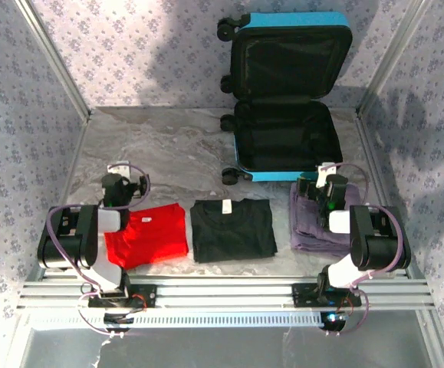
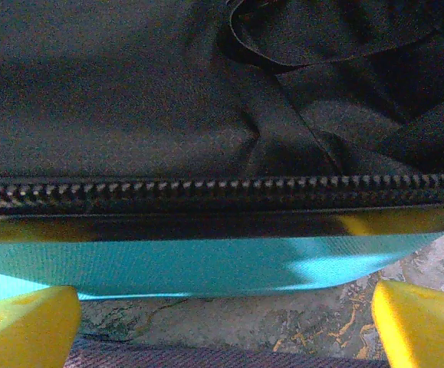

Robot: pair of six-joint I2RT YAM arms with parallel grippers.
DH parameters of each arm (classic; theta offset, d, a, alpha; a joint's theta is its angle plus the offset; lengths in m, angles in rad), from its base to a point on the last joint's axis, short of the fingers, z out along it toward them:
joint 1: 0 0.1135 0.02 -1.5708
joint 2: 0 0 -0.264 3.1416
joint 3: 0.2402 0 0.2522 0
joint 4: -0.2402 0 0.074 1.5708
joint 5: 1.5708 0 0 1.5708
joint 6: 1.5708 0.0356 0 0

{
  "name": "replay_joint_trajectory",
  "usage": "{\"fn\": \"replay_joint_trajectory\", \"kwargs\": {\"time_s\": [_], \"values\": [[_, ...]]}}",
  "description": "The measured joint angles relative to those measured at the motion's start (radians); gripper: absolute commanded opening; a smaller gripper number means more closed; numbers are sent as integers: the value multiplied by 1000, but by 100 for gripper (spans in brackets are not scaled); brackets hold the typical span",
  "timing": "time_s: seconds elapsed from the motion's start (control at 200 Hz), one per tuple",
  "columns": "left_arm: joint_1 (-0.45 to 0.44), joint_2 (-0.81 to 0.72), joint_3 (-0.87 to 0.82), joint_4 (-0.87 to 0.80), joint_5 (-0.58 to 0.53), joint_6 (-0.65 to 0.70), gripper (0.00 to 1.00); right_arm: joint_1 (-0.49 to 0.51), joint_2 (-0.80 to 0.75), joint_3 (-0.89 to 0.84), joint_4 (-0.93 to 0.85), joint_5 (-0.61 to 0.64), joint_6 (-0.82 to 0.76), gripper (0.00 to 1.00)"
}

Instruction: Pack the luggage

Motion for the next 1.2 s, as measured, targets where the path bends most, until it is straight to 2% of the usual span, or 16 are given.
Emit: {"fn": "replay_joint_trajectory", "kwargs": {"time_s": [1.004,1.084,1.199], "values": [[0,-1,0,-2,1,0,100,0,-1,0,-2,0,0,100],[0,-24,5,-50,4,0,100,2,-27,19,-64,4,0,100],[-2,-139,46,-189,-2,-3,100,10,-136,58,-212,27,0,100]]}}
